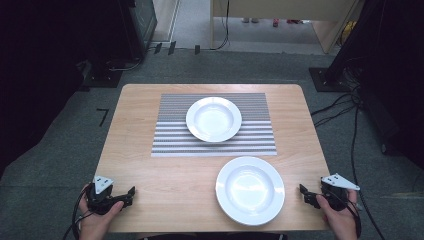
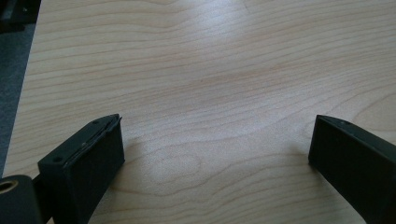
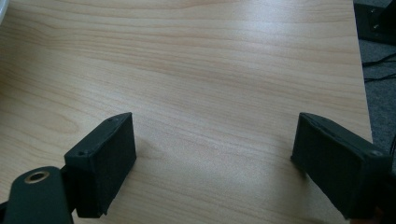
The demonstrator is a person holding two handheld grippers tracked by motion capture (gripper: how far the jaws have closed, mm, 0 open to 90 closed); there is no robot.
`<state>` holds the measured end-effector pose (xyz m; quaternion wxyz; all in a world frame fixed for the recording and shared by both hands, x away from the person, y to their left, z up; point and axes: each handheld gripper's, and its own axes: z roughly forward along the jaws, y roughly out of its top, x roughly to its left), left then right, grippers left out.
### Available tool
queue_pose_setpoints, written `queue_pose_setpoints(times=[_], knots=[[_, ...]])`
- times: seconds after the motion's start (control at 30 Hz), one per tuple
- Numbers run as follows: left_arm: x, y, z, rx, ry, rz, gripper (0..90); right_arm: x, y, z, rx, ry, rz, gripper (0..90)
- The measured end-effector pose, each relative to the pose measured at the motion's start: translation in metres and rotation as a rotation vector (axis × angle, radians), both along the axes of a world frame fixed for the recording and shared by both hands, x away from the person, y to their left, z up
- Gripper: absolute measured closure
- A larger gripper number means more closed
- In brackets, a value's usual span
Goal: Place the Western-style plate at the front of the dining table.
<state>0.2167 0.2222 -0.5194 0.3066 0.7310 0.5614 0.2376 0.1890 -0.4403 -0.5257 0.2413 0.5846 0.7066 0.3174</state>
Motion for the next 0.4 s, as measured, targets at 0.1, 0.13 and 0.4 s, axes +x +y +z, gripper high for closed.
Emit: queue_pose_setpoints(times=[0.1,0.13,0.4], knots=[[0.0003,-0.0001,0.0,0.0,0.0,0.001,3.5,0.0003,0.0002,-0.0001,0.0,0.001,0.001,12.6],[0.0003,-0.0001,0.0,-0.001,0.0,0.001,3.5,0.0003,0.0002,-0.0001,0.0,0.001,0.001,12.6],[0.0005,0.0,0.0,0.0,0.0,0.001,3.5,0.0007,0.0004,-0.0001,-0.001,0.003,-0.003,11.3]])
